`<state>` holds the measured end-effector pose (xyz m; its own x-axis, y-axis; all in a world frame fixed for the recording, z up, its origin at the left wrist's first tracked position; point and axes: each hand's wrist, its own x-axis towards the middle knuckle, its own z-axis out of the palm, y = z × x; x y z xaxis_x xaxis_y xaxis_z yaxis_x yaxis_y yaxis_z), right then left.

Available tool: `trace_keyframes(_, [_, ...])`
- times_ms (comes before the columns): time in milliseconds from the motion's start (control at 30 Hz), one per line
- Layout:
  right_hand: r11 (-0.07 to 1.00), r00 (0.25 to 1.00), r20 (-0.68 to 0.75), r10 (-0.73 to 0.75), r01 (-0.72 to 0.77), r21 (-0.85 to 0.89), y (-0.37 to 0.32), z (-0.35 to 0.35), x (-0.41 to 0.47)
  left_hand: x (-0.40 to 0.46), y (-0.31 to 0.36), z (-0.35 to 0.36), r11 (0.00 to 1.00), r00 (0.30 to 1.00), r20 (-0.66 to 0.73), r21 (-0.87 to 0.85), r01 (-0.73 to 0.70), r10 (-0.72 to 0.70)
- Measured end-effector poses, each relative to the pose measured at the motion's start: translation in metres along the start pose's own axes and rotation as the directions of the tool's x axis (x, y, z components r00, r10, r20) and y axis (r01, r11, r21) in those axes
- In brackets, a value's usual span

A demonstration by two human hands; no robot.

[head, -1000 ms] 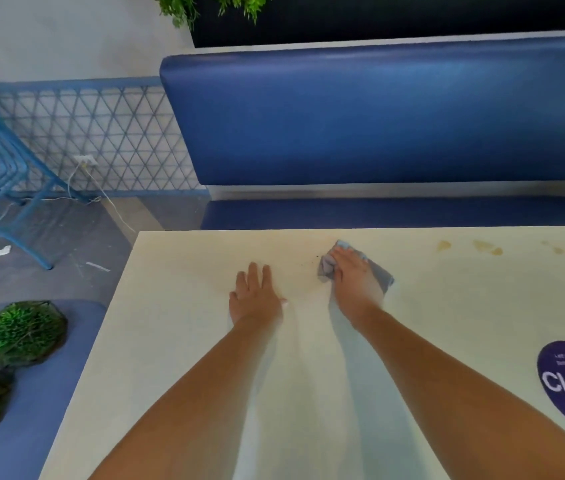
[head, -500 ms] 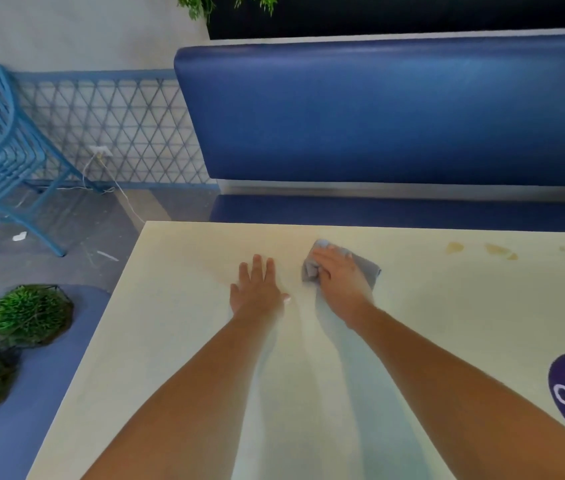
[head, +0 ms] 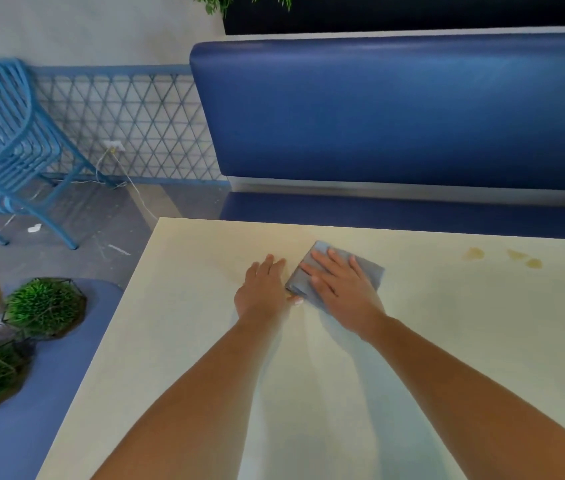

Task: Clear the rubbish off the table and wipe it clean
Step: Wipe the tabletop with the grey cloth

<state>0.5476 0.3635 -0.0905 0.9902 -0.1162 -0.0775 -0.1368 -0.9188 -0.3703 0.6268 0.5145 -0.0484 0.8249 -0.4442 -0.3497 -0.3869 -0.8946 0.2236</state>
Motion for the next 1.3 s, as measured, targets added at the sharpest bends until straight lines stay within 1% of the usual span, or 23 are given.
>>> trace_keyframes(33, [0.999,1.000,0.022,-0.011,0.012,-0.042,0.009,0.000,-0.003,0.000,-0.002,-0.001,1.000,1.000,-0.007,0.004,-0.010,0.010])
trace_keyframes(100, [0.993,1.000,0.004,-0.004,0.005,-0.119,0.024,-0.002,0.003,-0.001,-0.003,-0.001,1.000,1.000,-0.022,0.002,-0.021,0.021])
trace_keyframes(200, [0.973,0.980,-0.074,0.186,-0.195,-0.125,0.028,-0.004,0.021,-0.003,-0.004,0.001,1.000,0.999,-0.037,-0.016,-0.015,0.015])
trace_keyframes(233, [0.971,0.974,-0.087,0.208,-0.216,-0.101,0.018,-0.003,0.023,-0.003,-0.005,0.002,1.000,0.999,-0.041,-0.019,-0.010,0.010])
trace_keyframes(267, [0.982,0.980,-0.088,0.176,-0.182,-0.056,0.009,0.001,0.022,-0.002,-0.006,0.002,1.000,0.999,-0.042,-0.026,-0.006,0.005])
trace_keyframes(367, [0.995,0.998,-0.033,-0.056,0.059,0.083,-0.006,0.010,0.009,-0.001,-0.007,0.004,0.999,0.999,-0.033,-0.032,-0.005,0.004])
trace_keyframes(400, [0.988,0.997,-0.034,-0.068,0.072,0.137,-0.001,0.009,0.010,-0.001,-0.007,0.004,1.000,0.999,-0.035,-0.031,-0.004,0.003])
trace_keyframes(433, [0.980,0.998,-0.049,-0.037,0.045,0.192,0.005,0.007,0.015,-0.002,-0.006,0.004,0.999,0.999,-0.038,-0.035,-0.002,0.001])
trace_keyframes(467, [0.969,0.997,-0.070,0.044,-0.025,0.247,0.009,0.002,0.023,-0.001,-0.005,0.004,0.999,0.999,-0.041,-0.040,0.002,-0.003])
trace_keyframes(533, [0.923,0.961,-0.080,0.266,-0.229,0.310,0.007,-0.007,0.039,-0.001,-0.005,0.004,0.999,0.999,-0.051,-0.040,0.010,-0.012])
trace_keyframes(567, [0.910,0.943,-0.097,0.318,-0.275,0.310,-0.002,-0.012,0.046,-0.001,-0.005,0.004,0.999,0.998,-0.057,-0.042,0.016,-0.018])
trace_keyframes(600, [0.928,0.946,-0.132,0.297,-0.253,0.275,-0.013,-0.016,0.051,-0.001,-0.006,0.004,0.999,0.998,-0.064,-0.047,0.020,-0.023])
trace_keyframes(633, [0.956,0.964,-0.145,0.222,-0.186,0.225,-0.022,-0.015,0.052,0.000,-0.007,0.004,0.998,0.997,-0.067,-0.054,0.020,-0.024])
trace_keyframes(700, [0.986,0.998,-0.069,-0.007,0.018,0.166,-0.031,-0.005,0.044,0.000,-0.008,0.006,0.998,0.998,-0.062,-0.067,0.016,-0.020])
trace_keyframes(733, [0.985,0.996,-0.021,-0.082,0.084,0.152,-0.028,0.001,0.038,-0.001,-0.008,0.007,0.997,0.998,-0.056,-0.072,0.013,-0.017])
trace_keyframes(767, [0.985,0.995,0.005,-0.099,0.097,0.143,-0.018,0.003,0.035,-0.001,-0.007,0.007,0.997,0.999,-0.049,-0.072,0.010,-0.014])
trace_keyframes(800, [0.988,0.997,0.001,-0.073,0.072,0.138,-0.006,0.001,0.034,-0.001,-0.006,0.008,0.998,0.999,-0.042,-0.067,0.009,-0.012])
trace_keyframes(900, [0.990,0.990,-0.054,0.133,-0.130,0.057,0.017,-0.010,0.038,-0.002,-0.004,0.007,0.999,0.999,-0.031,-0.040,0.026,-0.028])
trace_keyframes(967, [0.983,0.981,-0.075,0.181,-0.183,-0.022,0.010,-0.010,0.036,-0.001,-0.001,0.006,0.999,0.999,-0.023,-0.003,0.041,-0.041])
trace_keyframes(1100, [0.998,0.997,0.057,-0.045,0.048,-0.042,0.006,0.000,0.012,0.002,0.014,0.004,0.992,0.997,0.028,0.107,0.069,-0.072])
trace_keyframes(1133, [0.998,0.997,0.050,-0.055,0.057,-0.034,0.018,-0.005,0.010,0.003,0.016,0.004,0.990,0.996,0.037,0.114,0.079,-0.083])
trace_keyframes(1200, [0.997,0.997,-0.028,0.071,-0.071,0.004,0.047,-0.015,0.012,0.003,0.017,0.004,0.989,0.994,0.049,0.116,0.089,-0.095])
trace_keyframes(1300, [0.955,0.948,-0.116,0.296,-0.296,0.017,0.068,-0.028,0.021,0.001,0.015,0.006,0.985,0.995,0.044,0.149,0.081,-0.089])
